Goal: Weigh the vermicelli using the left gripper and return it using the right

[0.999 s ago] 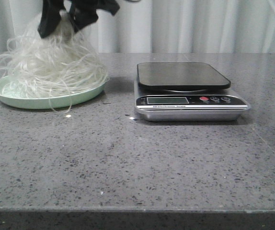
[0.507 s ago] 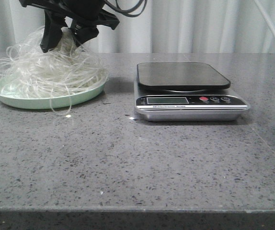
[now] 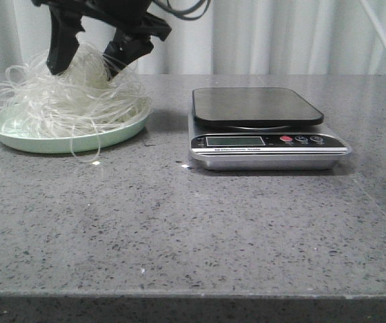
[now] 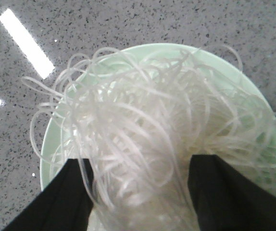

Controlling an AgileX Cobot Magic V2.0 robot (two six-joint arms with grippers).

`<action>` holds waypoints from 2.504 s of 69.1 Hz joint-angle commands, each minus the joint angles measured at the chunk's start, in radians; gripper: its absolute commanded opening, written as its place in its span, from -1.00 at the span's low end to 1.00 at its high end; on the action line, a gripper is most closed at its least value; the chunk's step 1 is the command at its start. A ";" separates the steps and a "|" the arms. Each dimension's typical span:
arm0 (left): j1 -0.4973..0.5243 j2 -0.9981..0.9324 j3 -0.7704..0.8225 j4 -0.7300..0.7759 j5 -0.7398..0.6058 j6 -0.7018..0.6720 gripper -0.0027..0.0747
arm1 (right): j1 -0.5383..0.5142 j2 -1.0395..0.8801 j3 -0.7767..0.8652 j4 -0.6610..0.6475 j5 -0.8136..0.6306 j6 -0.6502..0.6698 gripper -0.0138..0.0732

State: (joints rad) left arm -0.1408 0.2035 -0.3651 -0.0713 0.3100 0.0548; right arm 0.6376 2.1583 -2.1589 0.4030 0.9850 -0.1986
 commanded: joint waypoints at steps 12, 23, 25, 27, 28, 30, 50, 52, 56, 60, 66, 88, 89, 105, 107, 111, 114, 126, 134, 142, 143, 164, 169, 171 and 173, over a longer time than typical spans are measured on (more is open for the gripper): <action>0.000 0.010 -0.026 -0.011 -0.085 -0.009 -0.58 | -0.077 -0.172 -0.035 0.020 0.025 -0.003 0.39; 0.000 0.010 -0.026 -0.011 -0.085 -0.009 -0.58 | -0.143 -0.233 -0.035 0.020 0.079 -0.003 0.22; 0.000 0.010 -0.026 -0.011 -0.085 -0.009 -0.58 | -0.157 -0.245 -0.035 0.018 0.089 -0.003 0.17; 0.000 0.010 -0.026 -0.011 -0.085 -0.009 -0.58 | -0.175 -0.259 -0.035 0.017 0.100 -0.003 0.11; 0.000 0.010 -0.026 -0.011 -0.085 -0.009 -0.58 | -0.182 -0.269 -0.035 0.016 0.104 -0.003 0.09; 0.000 0.010 -0.026 -0.011 -0.085 -0.009 -0.58 | -0.196 -0.276 -0.035 0.013 0.111 -0.003 0.04; 0.000 0.010 -0.026 -0.011 -0.085 -0.009 -0.58 | -0.335 -0.405 -0.026 -0.133 0.156 0.010 -0.33; 0.000 0.010 -0.026 -0.011 -0.085 -0.009 -0.58 | -0.345 -0.421 -0.021 -0.152 0.156 0.015 -0.33; 0.000 0.010 -0.026 -0.011 -0.085 -0.009 -0.58 | -0.363 -0.446 -0.009 -0.187 0.156 0.017 -0.33; 0.000 0.010 -0.026 -0.011 -0.085 -0.009 -0.58 | -0.379 -0.472 0.012 -0.215 0.156 0.020 -0.33; 0.000 0.010 -0.026 -0.011 -0.085 -0.009 -0.58 | -0.408 -0.515 0.060 -0.234 0.143 0.028 -0.33; 0.000 0.010 -0.026 -0.011 -0.085 -0.009 -0.58 | -0.496 -0.803 0.580 -0.235 -0.239 0.068 -0.33; 0.000 0.010 -0.026 -0.011 -0.085 -0.009 -0.58 | -0.503 -0.832 0.618 -0.235 -0.262 0.068 -0.33; 0.000 0.010 -0.026 -0.011 -0.085 -0.009 -0.58 | -0.583 -1.075 1.017 -0.246 -0.458 0.068 -0.33; 0.000 0.010 -0.026 -0.011 -0.085 -0.009 -0.58 | -0.595 -1.103 1.057 -0.246 -0.479 0.068 -0.33; 0.000 0.010 -0.026 -0.011 -0.085 -0.009 -0.58 | -0.628 -1.170 1.149 -0.246 -0.528 0.068 -0.33; 0.000 0.010 -0.026 -0.011 -0.085 -0.009 -0.58 | -0.649 -1.211 1.191 -0.246 -0.555 0.068 -0.33; 0.000 0.010 -0.026 -0.011 -0.085 -0.009 -0.58 | -0.725 -1.368 1.380 -0.257 -0.644 0.068 -0.33; 0.000 0.010 -0.026 -0.011 -0.085 -0.009 -0.58 | -0.730 -1.465 1.477 -0.263 -0.690 0.068 -0.33; 0.000 0.010 -0.026 -0.011 -0.085 -0.009 -0.58 | -0.730 -1.559 1.562 -0.263 -0.730 0.068 -0.33; 0.000 0.010 -0.026 -0.011 -0.085 -0.009 -0.58 | -0.730 -1.577 1.583 -0.263 -0.734 0.068 -0.33; 0.000 0.010 -0.026 -0.011 -0.085 -0.009 -0.58 | -0.722 -1.843 1.722 -0.265 -0.778 0.060 -0.33; 0.000 0.010 -0.026 -0.011 -0.085 -0.009 -0.58 | -0.722 -1.885 1.735 -0.265 -0.773 0.060 -0.33; 0.000 0.010 -0.026 -0.011 -0.085 -0.009 -0.58 | -0.722 -1.900 1.735 -0.265 -0.765 0.060 -0.33; 0.000 0.010 -0.026 -0.011 -0.085 -0.009 -0.58 | -0.722 -1.910 1.735 -0.265 -0.758 0.060 -0.33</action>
State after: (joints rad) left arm -0.1408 0.2035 -0.3651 -0.0713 0.3100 0.0548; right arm -0.0873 0.2751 -0.4013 0.1471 0.2950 -0.1310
